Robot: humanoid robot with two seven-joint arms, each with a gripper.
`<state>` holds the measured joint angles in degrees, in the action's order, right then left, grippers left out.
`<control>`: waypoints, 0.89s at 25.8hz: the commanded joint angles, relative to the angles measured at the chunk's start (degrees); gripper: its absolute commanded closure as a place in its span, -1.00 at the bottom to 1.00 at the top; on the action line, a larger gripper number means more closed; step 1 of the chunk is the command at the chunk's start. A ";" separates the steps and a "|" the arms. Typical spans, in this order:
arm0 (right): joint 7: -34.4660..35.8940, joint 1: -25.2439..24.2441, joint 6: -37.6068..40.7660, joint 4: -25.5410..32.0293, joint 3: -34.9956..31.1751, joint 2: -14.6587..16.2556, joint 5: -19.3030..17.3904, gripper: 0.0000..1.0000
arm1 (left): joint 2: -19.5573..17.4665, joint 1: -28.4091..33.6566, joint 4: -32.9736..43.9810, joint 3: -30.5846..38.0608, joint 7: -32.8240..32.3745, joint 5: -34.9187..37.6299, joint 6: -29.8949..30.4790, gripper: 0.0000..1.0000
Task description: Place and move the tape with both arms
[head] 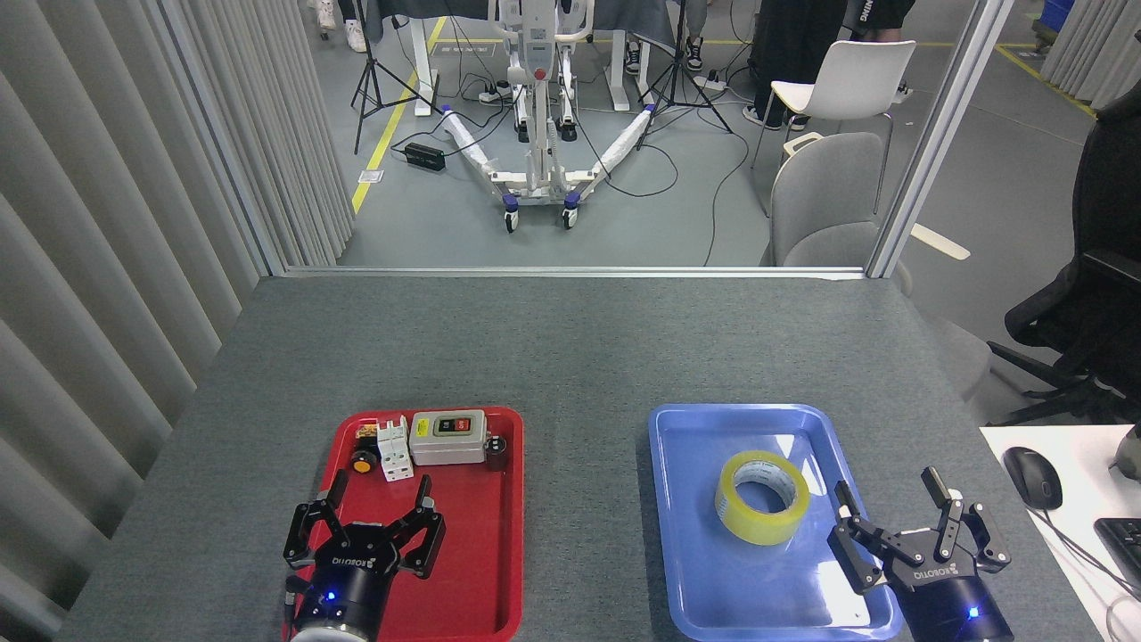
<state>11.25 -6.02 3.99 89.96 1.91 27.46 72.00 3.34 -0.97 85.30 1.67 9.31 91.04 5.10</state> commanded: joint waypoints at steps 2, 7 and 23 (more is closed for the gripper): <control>-0.36 -0.84 0.05 -0.66 -2.87 -3.73 -0.19 -0.98 | 0.00 -0.17 -0.05 0.00 0.01 0.01 -0.01 -1.00; -1.15 -1.54 0.22 0.04 -3.14 -5.22 -0.10 -0.98 | 0.00 -0.17 -0.75 0.00 0.01 0.01 -0.01 -1.00; -5.37 -6.46 -0.13 5.75 -4.98 -6.72 -0.19 -0.99 | -0.18 -0.26 -0.14 0.18 0.01 0.01 -0.27 -1.00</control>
<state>5.96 -12.54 3.76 95.64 -3.01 20.39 71.92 3.21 -1.29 85.07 1.84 9.33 91.05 4.84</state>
